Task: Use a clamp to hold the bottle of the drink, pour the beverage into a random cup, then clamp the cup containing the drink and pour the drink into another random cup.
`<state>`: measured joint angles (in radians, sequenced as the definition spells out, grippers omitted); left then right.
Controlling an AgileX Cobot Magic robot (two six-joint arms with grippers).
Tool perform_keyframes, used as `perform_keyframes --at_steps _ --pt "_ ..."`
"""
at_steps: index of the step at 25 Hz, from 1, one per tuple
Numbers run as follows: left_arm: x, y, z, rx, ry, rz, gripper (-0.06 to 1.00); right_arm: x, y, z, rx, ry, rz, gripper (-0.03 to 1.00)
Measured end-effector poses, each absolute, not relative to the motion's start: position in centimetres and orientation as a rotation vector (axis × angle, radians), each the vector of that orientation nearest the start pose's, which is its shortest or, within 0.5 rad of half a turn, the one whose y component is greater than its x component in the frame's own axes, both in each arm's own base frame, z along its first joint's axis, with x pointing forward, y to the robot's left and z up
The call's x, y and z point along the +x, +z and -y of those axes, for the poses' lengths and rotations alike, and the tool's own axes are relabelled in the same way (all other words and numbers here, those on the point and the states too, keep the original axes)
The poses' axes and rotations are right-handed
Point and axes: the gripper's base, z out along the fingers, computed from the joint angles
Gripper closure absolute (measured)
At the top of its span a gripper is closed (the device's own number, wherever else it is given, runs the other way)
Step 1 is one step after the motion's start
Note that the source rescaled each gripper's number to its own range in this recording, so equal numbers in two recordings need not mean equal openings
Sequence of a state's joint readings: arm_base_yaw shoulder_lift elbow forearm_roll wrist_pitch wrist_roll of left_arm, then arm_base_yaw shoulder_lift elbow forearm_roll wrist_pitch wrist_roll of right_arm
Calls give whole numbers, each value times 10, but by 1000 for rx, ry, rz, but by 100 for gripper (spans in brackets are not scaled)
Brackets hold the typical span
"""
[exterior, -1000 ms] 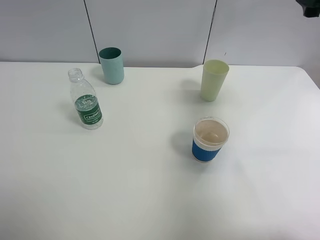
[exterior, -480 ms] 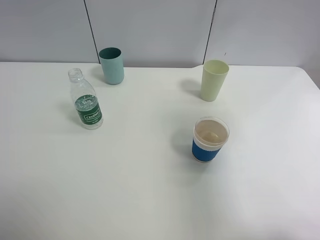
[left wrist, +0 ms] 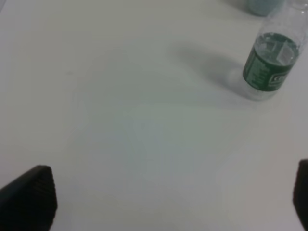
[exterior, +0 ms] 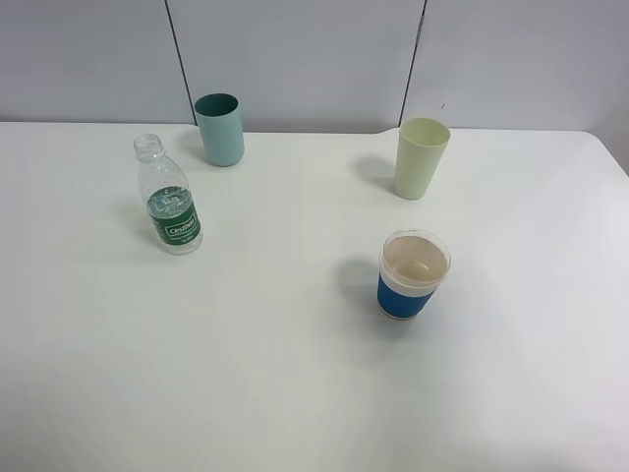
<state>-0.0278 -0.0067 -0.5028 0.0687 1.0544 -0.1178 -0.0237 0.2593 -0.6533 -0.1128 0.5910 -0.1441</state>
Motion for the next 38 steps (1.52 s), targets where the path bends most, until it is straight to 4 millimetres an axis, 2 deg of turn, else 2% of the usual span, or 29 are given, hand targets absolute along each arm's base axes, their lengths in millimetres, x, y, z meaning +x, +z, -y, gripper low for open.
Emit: perform_keyframes --at_steps 5,13,19,34,38 --pt "-6 279 -6 -94 -10 -2024 -5 13 348 7 -106 -238 -1716 -3" --pt "-6 279 -6 -94 -10 -2024 -5 -10 325 6 -63 -198 -1710 -3" --pt "-6 279 -6 -94 -10 -2024 -5 -2 296 6 -62 -170 -1858 -3" --pt "-6 279 -6 -94 -10 -2024 -5 1 294 4 -60 -134 -1849 -3" --pt "-6 279 -6 -94 -10 -2024 -5 -3 290 3 -73 -132 -1921 -3"
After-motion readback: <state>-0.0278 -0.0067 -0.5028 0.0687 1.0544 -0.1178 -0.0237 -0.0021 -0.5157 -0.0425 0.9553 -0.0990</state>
